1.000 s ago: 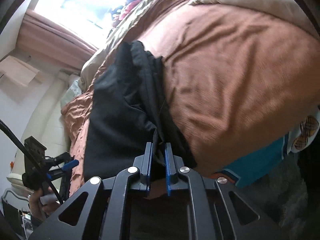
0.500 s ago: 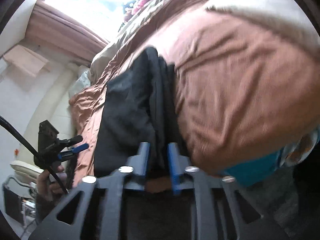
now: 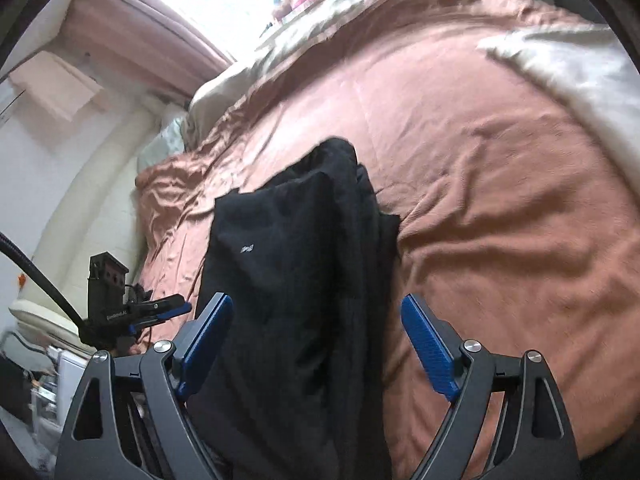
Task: Fold large clothes
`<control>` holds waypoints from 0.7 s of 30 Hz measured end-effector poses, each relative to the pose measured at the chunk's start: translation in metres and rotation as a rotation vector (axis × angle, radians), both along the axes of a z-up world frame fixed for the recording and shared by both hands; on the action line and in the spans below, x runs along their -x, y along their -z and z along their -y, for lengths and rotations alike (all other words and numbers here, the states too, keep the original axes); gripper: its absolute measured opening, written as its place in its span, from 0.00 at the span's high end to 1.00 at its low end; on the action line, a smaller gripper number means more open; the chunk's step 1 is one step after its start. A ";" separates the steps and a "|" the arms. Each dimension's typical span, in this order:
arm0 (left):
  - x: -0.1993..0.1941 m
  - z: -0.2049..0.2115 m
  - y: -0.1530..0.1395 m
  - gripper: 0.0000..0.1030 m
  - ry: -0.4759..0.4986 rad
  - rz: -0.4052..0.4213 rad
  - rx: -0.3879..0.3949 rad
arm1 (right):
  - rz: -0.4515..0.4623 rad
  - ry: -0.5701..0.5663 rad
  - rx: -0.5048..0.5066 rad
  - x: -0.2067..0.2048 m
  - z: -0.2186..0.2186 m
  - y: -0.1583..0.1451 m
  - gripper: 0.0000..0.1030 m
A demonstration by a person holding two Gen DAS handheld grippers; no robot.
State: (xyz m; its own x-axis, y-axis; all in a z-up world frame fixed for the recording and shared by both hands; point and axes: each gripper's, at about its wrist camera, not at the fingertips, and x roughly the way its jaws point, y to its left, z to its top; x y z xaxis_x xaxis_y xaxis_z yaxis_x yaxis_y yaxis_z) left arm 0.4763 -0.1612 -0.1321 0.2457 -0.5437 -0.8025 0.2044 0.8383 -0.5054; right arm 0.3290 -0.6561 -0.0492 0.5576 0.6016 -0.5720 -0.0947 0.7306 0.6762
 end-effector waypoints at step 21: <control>-0.036 0.031 0.007 0.55 0.048 0.008 0.000 | -0.136 -0.094 -0.255 -0.089 0.022 0.064 0.17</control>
State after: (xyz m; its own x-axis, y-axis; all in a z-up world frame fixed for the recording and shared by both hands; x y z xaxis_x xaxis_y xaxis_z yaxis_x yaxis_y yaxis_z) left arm 0.5124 -0.1925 -0.1393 0.2262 -0.5547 -0.8007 0.2485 0.8277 -0.5032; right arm 0.4179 -0.6782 -0.1127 0.4211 0.7807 -0.4616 -0.0502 0.5283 0.8476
